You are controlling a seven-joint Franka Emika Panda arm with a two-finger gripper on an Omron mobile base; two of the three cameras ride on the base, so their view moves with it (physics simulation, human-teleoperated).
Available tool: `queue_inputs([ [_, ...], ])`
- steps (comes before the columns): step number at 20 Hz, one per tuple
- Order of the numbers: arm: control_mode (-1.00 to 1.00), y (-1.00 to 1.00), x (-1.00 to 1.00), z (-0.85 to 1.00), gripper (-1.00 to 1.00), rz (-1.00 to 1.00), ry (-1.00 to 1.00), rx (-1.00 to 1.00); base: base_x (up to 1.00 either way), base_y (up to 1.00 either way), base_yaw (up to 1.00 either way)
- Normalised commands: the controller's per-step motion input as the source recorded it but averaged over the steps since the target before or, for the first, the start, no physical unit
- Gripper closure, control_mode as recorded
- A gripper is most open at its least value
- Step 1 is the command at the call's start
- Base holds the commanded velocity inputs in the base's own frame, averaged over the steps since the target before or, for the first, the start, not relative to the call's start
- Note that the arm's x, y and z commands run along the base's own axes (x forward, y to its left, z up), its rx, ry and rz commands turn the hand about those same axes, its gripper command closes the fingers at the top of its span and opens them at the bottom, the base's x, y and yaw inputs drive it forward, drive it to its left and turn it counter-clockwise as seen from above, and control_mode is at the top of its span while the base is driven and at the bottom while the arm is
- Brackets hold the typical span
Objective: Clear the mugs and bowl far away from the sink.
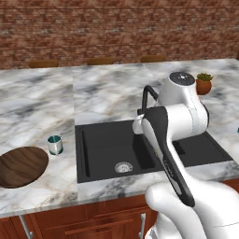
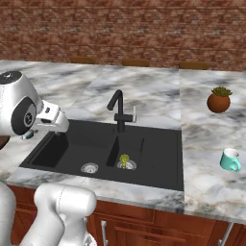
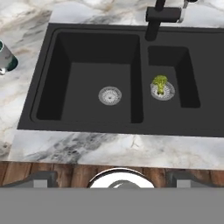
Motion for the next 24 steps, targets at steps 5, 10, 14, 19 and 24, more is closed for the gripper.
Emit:
queue_inputs([
  [5,-1.0,0.5,0.0,0.0,-1.0,0.0,0.03,0.0,0.0,0.0,0.0],
  [10,-1.0,0.33,0.0,0.0,-1.0,0.0,0.03,-0.04,0.0,0.0,0.0],
  [14,-1.0,0.42,0.0,0.0,-1.0,0.0,0.08,-0.03,0.0,0.0,0.0],
  [19,-1.0,0.53,0.01,0.0,-1.0,0.0,0.09,-0.02,0.0,0.0,0.0],
  [24,-1.0,0.63,0.0,-0.03,-1.0,0.02,0.07,0.0,0.0,0.0,0.0],
])
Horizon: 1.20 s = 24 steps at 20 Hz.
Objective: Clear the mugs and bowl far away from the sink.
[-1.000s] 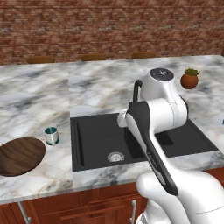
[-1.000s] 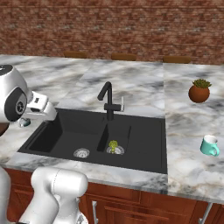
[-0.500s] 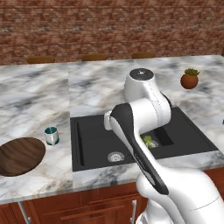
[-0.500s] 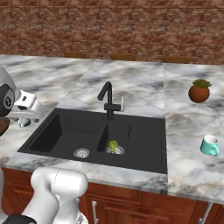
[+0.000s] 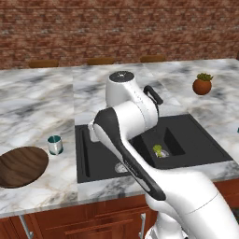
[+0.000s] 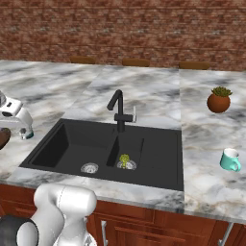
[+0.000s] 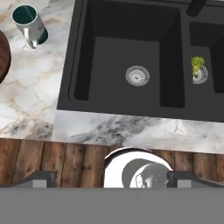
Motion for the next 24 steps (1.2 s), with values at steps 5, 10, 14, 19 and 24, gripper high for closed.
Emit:
queue_inputs([
  [5,-1.0,0.44,0.01,-0.1,-1.0,0.06,0.03,0.02,0.0,0.0,0.0],
  [10,-1.0,0.36,0.0,-0.29,-1.0,0.09,0.0,0.07,0.0,0.0,0.0],
  [14,-1.0,0.34,0.13,-0.33,-1.0,0.04,0.0,0.07,0.0,0.0,0.0],
  [19,-1.0,0.41,0.17,-0.46,-1.0,0.0,0.0,0.13,0.0,0.0,0.0],
  [24,-1.0,0.37,0.28,-0.28,-1.0,-0.01,0.0,0.12,0.0,0.0,0.0],
])
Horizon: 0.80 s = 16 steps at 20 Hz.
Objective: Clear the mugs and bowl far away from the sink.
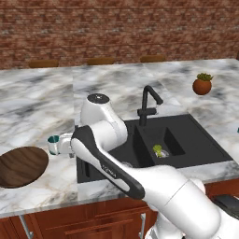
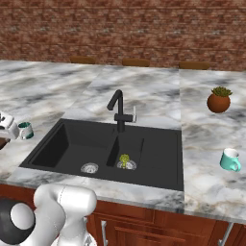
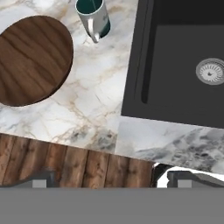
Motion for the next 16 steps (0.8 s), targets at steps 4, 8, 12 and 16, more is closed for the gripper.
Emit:
queue_inputs([
  [4,-1.0,0.33,0.38,-0.12,-1.0,-0.03,0.04,0.07,0.0,0.0,0.0],
  [8,-1.0,0.18,0.42,-0.01,-1.0,-0.01,0.09,0.04,0.0,0.0,0.0],
  [12,-1.0,0.2,0.4,-0.04,-1.0,0.0,0.11,0.0,0.0,0.0,0.0],
  [16,-1.0,0.3,0.18,-0.05,-1.0,0.0,0.05,0.0,0.0,0.0,0.0],
])
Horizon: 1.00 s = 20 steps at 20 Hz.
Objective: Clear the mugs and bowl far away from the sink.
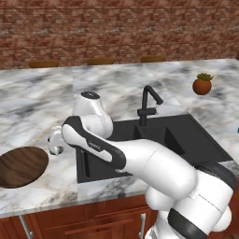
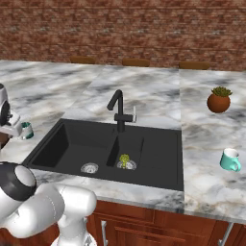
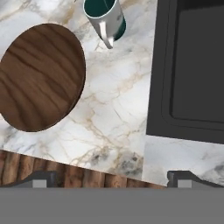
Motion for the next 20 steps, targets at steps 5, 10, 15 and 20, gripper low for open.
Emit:
queue_inputs([
  [5,-1.0,0.36,0.01,-0.08,-1.0,0.0,0.0,0.0,0.0,0.0,0.0],
  [10,-1.0,0.29,0.0,-0.19,-1.0,0.0,0.0,0.0,0.0,0.0,0.0],
  [15,-1.0,0.24,0.01,-0.3,-1.0,0.0,0.0,0.0,0.0,0.0,0.0],
  [20,-1.0,0.02,0.0,-0.24,-1.0,0.0,0.0,0.0,0.0,0.0,0.0],
])
